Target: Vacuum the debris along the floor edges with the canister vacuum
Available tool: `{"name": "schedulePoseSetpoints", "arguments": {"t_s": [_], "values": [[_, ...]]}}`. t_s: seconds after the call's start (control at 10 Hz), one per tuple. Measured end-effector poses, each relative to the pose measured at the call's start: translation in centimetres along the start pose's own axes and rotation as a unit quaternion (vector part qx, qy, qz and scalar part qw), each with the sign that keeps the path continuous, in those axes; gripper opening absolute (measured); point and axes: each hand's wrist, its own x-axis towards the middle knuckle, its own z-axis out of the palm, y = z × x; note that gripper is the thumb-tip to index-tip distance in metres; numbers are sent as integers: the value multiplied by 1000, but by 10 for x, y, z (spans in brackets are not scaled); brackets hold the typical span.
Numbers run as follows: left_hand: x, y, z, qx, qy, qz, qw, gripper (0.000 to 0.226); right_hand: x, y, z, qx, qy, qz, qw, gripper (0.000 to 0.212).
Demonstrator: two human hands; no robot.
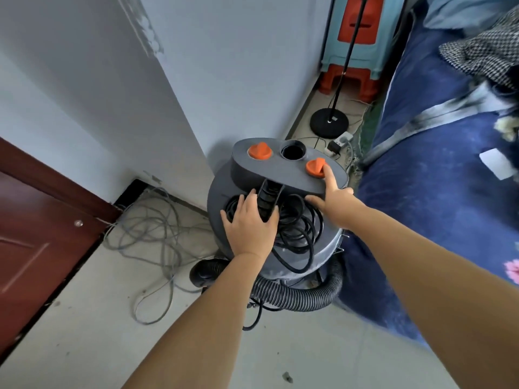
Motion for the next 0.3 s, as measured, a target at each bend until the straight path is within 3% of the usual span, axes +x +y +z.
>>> {"name": "schedulePoseSetpoints", "arguments": {"t_s": [0.1,0.3], "values": [[-2,-3,-1,-1,-23,1,1000,55,-6,-2,-1,4,-3,-1,1000,84],[7,-2,-42,13,-197,12,980,61,-28,-17,-16,-34,-18,-33,999,75]]}}
